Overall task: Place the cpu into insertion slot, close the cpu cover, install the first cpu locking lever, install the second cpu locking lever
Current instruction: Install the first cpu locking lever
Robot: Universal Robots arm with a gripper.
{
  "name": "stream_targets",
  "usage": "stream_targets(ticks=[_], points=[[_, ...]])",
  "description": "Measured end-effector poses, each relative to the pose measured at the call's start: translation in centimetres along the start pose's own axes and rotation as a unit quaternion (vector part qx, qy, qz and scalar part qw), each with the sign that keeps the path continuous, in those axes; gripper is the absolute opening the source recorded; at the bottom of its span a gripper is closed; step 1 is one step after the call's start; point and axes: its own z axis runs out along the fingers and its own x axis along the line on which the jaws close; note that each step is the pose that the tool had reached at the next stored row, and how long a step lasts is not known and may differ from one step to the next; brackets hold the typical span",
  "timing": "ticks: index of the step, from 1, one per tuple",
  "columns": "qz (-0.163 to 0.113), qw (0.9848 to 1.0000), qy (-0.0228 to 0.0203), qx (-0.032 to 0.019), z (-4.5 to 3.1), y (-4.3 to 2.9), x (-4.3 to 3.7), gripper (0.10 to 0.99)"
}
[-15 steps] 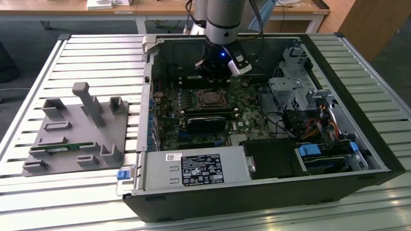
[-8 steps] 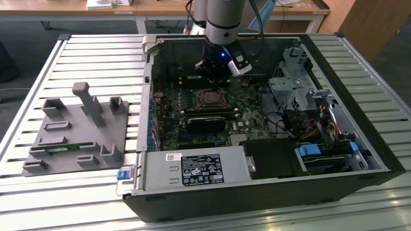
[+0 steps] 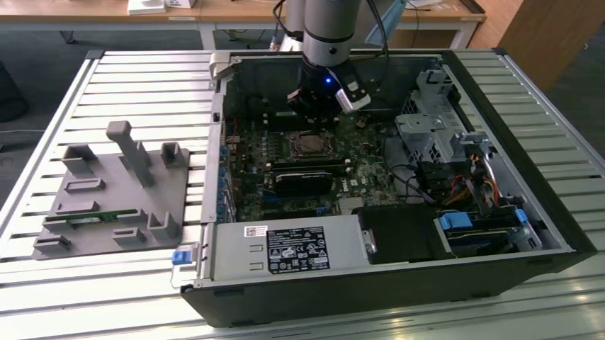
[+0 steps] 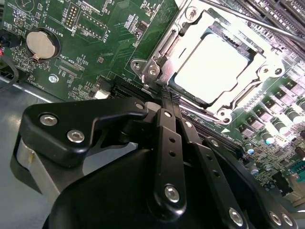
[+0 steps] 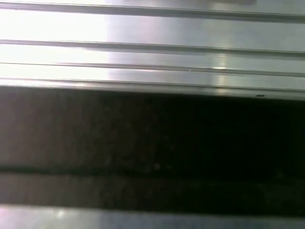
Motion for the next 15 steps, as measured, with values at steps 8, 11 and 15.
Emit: stream_targets(ticks=[8, 11, 15], points=[[0.0, 1.0, 0.0002, 0.003, -0.04, 0.0, 0.0, 0.106], [0.0, 1.0, 0.0002, 0.0053, 0.11, 0.0, 0.0, 0.106], [0.0, 1.0, 0.0002, 0.0086, 0.22, -0.01, 0.0, 0.106]])
